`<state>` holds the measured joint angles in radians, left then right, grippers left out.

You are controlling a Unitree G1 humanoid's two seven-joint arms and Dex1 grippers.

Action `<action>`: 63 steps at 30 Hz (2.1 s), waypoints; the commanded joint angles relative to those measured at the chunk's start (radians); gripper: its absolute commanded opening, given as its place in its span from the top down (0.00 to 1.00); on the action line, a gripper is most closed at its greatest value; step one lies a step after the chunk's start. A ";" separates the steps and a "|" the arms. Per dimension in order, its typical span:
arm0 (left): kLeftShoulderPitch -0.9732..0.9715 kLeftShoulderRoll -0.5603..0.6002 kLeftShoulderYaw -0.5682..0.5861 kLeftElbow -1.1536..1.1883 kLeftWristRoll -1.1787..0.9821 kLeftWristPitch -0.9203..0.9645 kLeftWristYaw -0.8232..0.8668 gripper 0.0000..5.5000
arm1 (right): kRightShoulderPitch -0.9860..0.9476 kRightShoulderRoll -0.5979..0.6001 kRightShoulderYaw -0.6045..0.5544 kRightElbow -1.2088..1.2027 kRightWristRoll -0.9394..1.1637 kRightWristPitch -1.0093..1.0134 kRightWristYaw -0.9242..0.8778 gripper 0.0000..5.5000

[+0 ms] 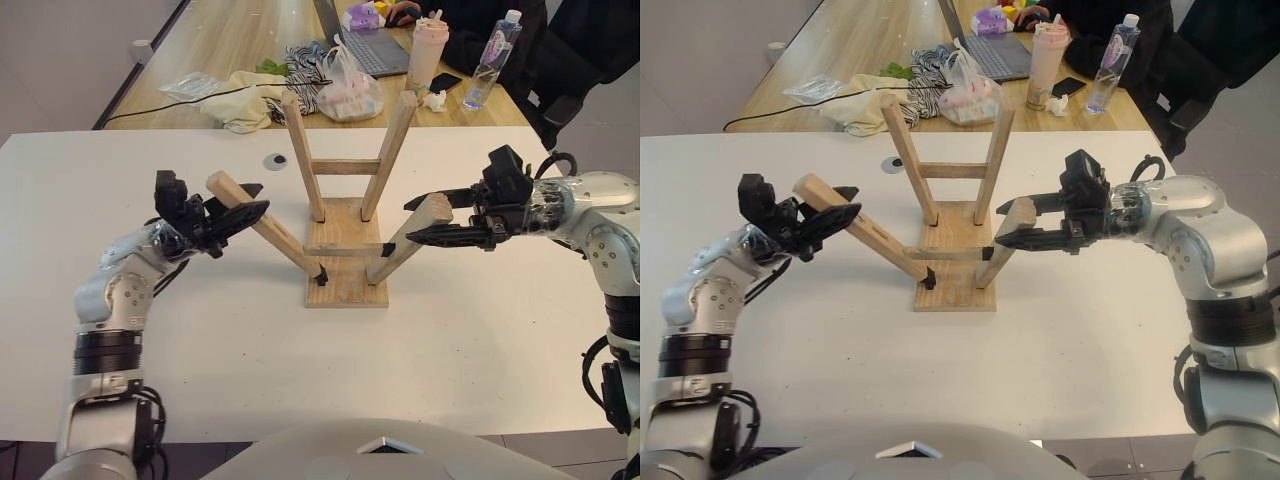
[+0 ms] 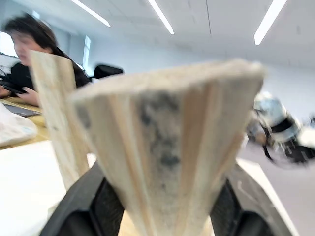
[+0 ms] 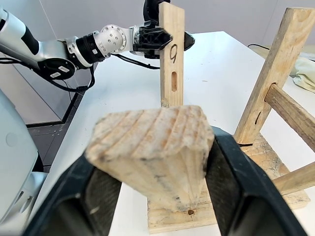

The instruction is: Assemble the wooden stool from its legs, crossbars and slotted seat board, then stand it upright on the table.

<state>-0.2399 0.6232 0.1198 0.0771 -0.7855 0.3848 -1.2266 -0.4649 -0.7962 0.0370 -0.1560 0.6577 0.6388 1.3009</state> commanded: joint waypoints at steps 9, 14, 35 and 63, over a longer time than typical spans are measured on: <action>-0.171 0.257 -0.292 -0.124 0.292 0.139 -0.091 0.63 | 0.061 0.022 0.039 -0.062 0.003 0.017 -0.025 0.60; -0.286 0.296 -0.370 -0.138 0.332 0.209 -0.122 0.63 | 0.076 0.043 0.056 -0.085 0.001 0.011 -0.052 0.60; -0.375 0.136 -0.628 -0.196 0.460 0.338 -0.061 0.63 | 0.083 0.075 0.116 -0.157 -0.047 -0.049 -0.086 0.62; -0.127 -0.075 -0.290 0.018 0.516 0.026 0.469 0.41 | -0.046 0.251 0.009 0.007 0.002 0.030 -0.287 0.45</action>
<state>-0.3667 0.5961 -0.2038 0.1064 -0.2481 0.4072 -0.7897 -0.4616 -0.5579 0.0909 -0.1369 0.6112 0.6377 1.0379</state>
